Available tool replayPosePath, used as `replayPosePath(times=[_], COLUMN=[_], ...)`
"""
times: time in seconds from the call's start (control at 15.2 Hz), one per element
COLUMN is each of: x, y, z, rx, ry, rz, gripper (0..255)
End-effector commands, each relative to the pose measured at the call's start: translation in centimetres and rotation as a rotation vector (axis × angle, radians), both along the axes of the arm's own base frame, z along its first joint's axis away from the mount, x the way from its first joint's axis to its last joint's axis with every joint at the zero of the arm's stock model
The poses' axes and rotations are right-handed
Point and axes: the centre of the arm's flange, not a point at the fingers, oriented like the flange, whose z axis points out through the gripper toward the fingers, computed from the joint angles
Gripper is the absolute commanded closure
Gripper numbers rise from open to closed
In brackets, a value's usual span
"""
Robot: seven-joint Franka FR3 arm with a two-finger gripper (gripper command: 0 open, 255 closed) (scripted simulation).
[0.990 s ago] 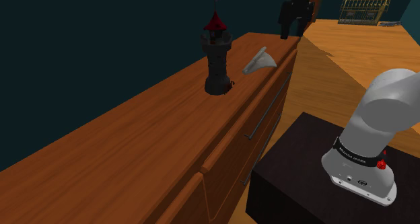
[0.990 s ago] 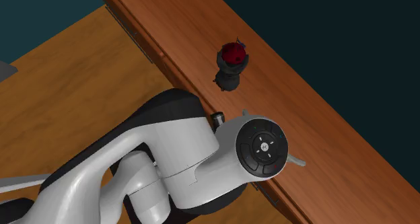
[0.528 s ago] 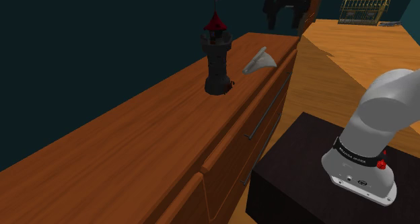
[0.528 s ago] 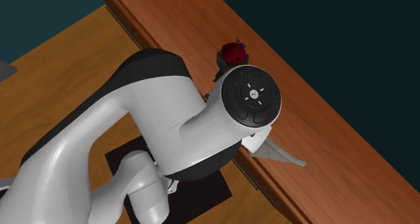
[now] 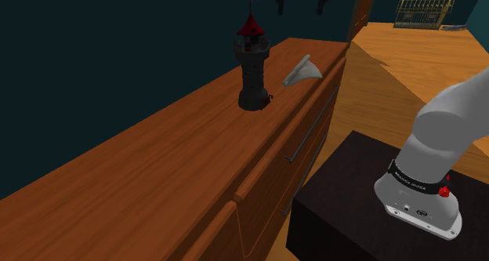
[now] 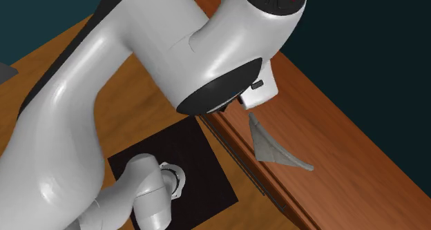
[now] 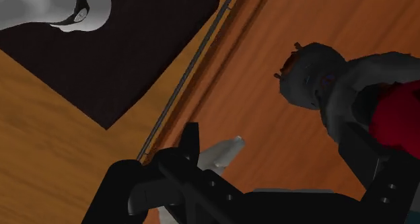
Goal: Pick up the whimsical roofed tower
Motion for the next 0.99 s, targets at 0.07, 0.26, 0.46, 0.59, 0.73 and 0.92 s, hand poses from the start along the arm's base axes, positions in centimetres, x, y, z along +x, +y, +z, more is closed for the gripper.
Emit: replayPosePath(times=[0.07,0.26,0.46,0.59,0.73,0.92], x=[2.6,5.5,8.7,9.7,9.7,9.7], y=[2.1,3.9,5.2,5.5,5.5,5.5], z=[2.2,4.1,6.0,6.0,4.9,3.4], rx=[-0.004,-0.01,-0.016,-0.017,-0.017,-0.017], ry=[0.016,0.031,0.046,0.05,0.05,0.05], rz=[-0.169,-0.328,-0.486,-0.53,-0.53,-0.53], gripper=[0,0,0,0,0,0])
